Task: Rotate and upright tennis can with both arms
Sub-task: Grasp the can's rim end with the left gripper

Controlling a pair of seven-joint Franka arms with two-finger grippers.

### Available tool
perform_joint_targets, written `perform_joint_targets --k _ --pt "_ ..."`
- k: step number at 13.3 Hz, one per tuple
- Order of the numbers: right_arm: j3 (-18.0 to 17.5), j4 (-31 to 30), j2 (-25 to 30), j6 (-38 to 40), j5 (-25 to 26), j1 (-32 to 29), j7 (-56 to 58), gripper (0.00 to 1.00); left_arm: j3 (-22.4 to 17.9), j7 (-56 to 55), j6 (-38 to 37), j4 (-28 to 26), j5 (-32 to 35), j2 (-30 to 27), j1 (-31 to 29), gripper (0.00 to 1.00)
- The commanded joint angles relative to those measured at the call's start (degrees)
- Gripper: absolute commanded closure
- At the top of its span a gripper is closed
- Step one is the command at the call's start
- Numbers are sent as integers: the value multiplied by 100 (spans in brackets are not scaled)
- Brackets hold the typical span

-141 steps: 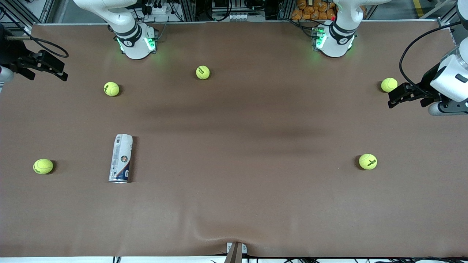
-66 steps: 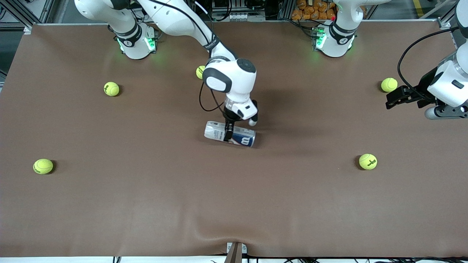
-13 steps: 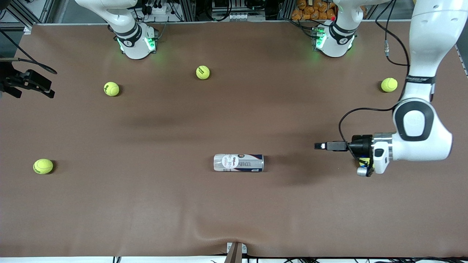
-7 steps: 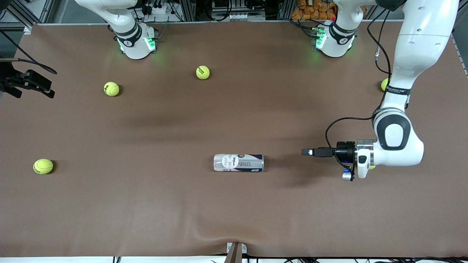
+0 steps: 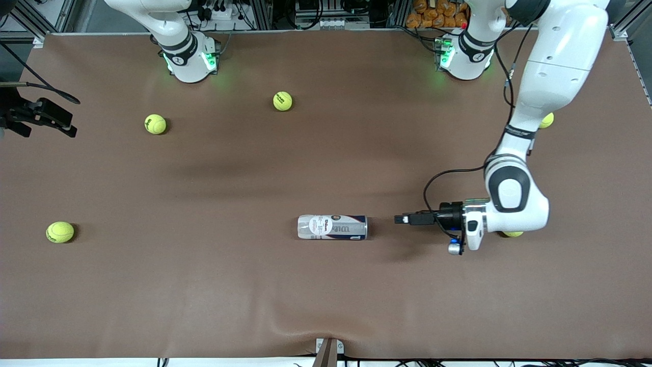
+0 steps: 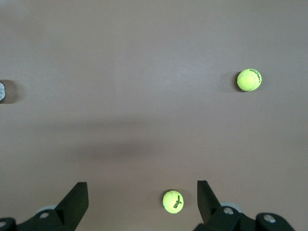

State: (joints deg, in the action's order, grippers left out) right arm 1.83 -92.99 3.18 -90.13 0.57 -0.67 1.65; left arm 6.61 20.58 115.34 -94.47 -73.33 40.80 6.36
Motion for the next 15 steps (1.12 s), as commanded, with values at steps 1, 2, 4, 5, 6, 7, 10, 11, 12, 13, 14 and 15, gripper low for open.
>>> perform_joint_targets --k 1,2,4,5,6,7,10,11,12,13,14,15 --pt "-112 -132 86 -23 -48 -135 -50 0 -11 113 374 60 -243 86 243 0" --pt "-112 -132 77 -31 -48 -135 -50 0 -2 148 480 51 -252 121 304 0" --pt "-112 -158 68 -23 -48 -144 -50 0 -11 227 595 60 -409 173 383 0" --pt "-112 -158 68 -23 -48 -144 -50 0 -11 305 613 60 -471 208 410 0" --pt "-112 -167 68 -23 -48 -144 -50 0 -11 428 674 77 -559 296 428 0" --pt "-112 -167 68 -23 -48 -144 -50 0 -11 586 744 86 -673 349 436 0" --pt "-112 -176 60 -23 -48 -144 -50 0 -11 964 850 104 -1068 534 664 0" --pt "-112 -176 51 -23 -48 -144 -50 0 -11 1044 911 104 -1156 543 691 0" --pt "-112 -176 42 -31 -48 -144 -50 0 -11 1175 973 104 -1192 595 700 4" --pt "-112 -176 25 -23 -48 -144 -50 0 -11 1315 973 104 -1253 630 718 12" --pt "-112 -176 24 -31 -48 -144 -50 0 -11 1456 973 104 -1393 683 735 20" --pt "-112 -167 16 -49 -48 -144 -50 0 -11 1527 973 112 -1508 718 788 25"
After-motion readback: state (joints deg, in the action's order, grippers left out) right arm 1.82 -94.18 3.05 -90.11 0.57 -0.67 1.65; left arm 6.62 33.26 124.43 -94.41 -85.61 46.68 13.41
